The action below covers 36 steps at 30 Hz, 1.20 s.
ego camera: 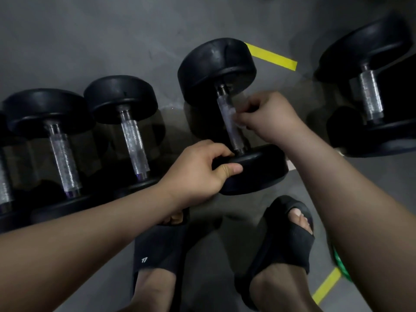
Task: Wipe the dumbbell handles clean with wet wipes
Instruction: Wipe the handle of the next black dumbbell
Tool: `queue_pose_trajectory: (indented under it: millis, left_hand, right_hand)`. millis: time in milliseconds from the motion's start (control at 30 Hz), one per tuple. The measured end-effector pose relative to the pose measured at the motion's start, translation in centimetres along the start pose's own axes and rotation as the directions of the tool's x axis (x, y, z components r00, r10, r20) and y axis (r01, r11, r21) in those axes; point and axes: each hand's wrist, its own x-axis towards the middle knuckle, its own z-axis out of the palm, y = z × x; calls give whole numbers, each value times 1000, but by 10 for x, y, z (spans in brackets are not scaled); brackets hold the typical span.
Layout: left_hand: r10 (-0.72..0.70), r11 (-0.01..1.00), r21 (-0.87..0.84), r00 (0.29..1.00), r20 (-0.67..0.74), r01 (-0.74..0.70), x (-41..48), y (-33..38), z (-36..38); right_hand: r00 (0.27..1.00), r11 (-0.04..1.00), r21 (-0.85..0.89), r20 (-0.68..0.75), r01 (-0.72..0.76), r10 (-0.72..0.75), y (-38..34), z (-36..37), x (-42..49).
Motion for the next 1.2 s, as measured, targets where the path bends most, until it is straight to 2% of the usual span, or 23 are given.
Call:
queue_pose_trajectory:
  millis: [100,300,433,500,600,700,800,933,1100,1200]
  left_hand:
    - [19,999,31,999,44,-20,8,10,1]
    - [38,997,56,989,142,-46,27,31,1]
    - [36,999,14,971,235,-40,22,18,-3]
    - [40,999,24,972,232,-47,22,15,-1]
    - [32,996,69,979,200,-47,28,18,5]
    - [-42,997,77,990,134,32,32,19,9]
    - [-145,989,57,983,114,139,33,18,12]
    - [-156,988,37,978,142,152,36,23,12]
    - [-168,985,52,975,143,162,41,32,14]
    - [-177,984,38,976,125,174,41,32,17]
  right_hand:
    - [1000,1000,27,-16,-8,8,2,-4,4]
    - [987,993,121,-161,15,5,0,-8,31]
    - [995,994,105,-98,1,9,14,-13,18]
    - [996,998,62,-87,-4,9,19,-14,10]
    - [986,997,75,-166,9,4,12,-11,16]
    - [971,997,76,-237,9,10,2,-9,31]
    - [980,999,34,-200,-5,12,7,-16,29]
    - [994,998,-52,-103,-27,21,16,-27,18]
    - [970,999,-40,-243,-1,-9,0,-19,39]
    - [975,1000,-15,-222,-24,20,10,-21,29]
